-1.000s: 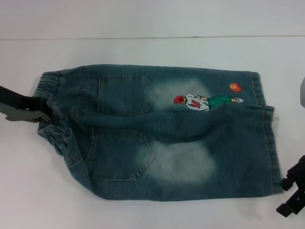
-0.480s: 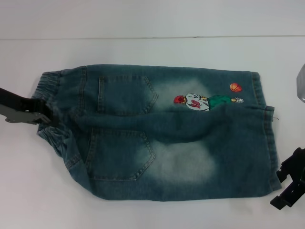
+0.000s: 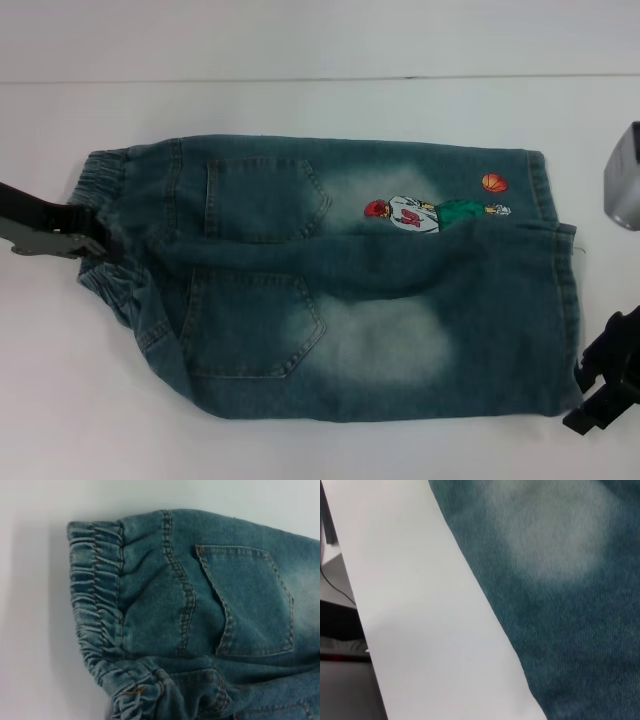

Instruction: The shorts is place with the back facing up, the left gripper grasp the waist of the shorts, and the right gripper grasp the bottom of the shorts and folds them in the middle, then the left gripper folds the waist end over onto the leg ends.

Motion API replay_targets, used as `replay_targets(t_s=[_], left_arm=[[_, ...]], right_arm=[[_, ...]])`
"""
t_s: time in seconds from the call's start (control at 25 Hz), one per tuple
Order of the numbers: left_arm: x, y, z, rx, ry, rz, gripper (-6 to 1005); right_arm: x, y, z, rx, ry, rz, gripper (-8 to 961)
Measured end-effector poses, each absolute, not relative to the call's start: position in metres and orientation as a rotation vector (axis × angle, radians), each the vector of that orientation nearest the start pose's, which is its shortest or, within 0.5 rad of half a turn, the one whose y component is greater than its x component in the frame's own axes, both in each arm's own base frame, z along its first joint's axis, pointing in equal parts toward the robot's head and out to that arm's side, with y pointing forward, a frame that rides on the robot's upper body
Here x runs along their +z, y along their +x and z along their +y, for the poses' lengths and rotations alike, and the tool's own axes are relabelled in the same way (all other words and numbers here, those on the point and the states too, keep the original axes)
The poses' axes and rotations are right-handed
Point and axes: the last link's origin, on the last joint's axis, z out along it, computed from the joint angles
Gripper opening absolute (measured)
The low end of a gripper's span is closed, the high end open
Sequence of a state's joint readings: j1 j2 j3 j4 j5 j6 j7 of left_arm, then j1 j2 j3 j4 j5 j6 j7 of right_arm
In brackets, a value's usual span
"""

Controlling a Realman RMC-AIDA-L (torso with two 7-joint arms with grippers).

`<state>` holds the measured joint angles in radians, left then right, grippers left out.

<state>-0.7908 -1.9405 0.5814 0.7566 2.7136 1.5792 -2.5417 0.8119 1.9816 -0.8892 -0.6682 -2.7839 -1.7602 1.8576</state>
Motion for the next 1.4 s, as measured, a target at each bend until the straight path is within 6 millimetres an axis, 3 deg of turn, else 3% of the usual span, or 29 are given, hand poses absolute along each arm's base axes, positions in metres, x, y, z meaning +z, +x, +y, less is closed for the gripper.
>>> replay_targets(t_s=[0.16,0.84,1.04,1.4], left_arm=[[0.067,-0.275,0.385,0.07,-2.205,-1.801,56],[0.068,-0.276,0.384,0.074,-2.207,-1.807,56],[0.075,-0.271,0.382,0.078,-2.231,-1.816,56],[0.108,-0.26,0.388,-0.007,-2.244,-1.806,56]], right_arm=[[0.014,0.267,0.337,-0.738,-3.058,0.929,746],[0.01,0.268,0.338,-0.77,-3.034,0.926,35],[0.019,0.271,0.34,-0.683,-3.019,0.963,35],[0.068,0.286,0.345,-0.122,-2.906,1.092,36]])
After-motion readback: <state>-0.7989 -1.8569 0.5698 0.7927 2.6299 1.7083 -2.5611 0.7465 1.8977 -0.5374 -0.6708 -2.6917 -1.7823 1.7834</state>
